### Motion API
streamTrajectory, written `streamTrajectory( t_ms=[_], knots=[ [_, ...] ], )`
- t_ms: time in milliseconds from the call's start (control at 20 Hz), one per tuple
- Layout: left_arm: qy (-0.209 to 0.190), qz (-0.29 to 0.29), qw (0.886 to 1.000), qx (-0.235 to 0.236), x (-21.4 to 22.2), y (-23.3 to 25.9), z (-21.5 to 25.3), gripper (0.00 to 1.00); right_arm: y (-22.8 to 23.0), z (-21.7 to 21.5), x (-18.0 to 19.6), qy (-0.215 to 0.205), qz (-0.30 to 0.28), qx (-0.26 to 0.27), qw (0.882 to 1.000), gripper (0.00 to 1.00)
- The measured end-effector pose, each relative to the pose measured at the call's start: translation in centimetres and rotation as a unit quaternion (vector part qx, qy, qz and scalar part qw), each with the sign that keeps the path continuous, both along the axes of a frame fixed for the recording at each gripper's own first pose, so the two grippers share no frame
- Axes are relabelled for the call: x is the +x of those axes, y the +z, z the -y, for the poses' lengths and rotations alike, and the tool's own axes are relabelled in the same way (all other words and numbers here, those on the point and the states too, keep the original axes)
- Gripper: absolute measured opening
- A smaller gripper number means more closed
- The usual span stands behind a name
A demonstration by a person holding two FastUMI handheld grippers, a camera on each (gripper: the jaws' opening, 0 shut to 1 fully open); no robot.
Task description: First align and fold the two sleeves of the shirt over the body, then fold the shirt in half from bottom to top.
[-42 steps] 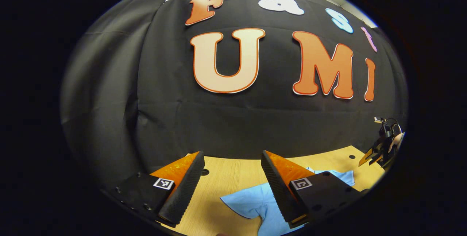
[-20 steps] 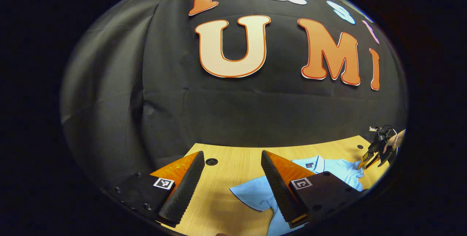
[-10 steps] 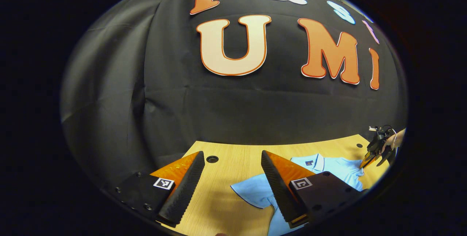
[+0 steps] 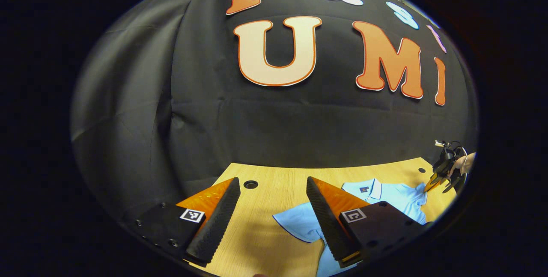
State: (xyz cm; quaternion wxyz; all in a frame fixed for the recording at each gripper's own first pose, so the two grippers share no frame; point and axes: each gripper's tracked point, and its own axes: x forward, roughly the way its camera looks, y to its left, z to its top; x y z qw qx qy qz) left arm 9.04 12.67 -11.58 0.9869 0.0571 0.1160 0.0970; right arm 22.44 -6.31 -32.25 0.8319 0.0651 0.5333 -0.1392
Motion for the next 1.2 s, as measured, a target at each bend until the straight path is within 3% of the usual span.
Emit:
streamTrajectory(
  t_ms=[400, 800, 1050, 1200],
  knots=[
    [-0.004, 0.004, 1.0, -0.005, -0.2, 0.0, -0.7, 1.0, 3.9, -8.2, -0.7, 0.097, 0.043, 0.005, 0.994, 0.0],
    [0.011, -0.003, 1.0, -0.009, -0.4, -0.3, -1.1, 1.0, 3.5, -19.2, -2.7, 0.218, 0.054, 0.028, 0.974, 0.0],
    [0.025, -0.01, 0.999, -0.016, -0.5, -0.3, -1.4, 1.0, 1.8, -23.1, -3.2, 0.238, 0.045, 0.043, 0.969, 0.02],
    [0.03, -0.02, 0.999, -0.027, -0.6, -0.6, -1.3, 1.0, 1.2, -25.3, -3.8, 0.256, 0.042, 0.074, 0.963, 0.1]
  ],
)
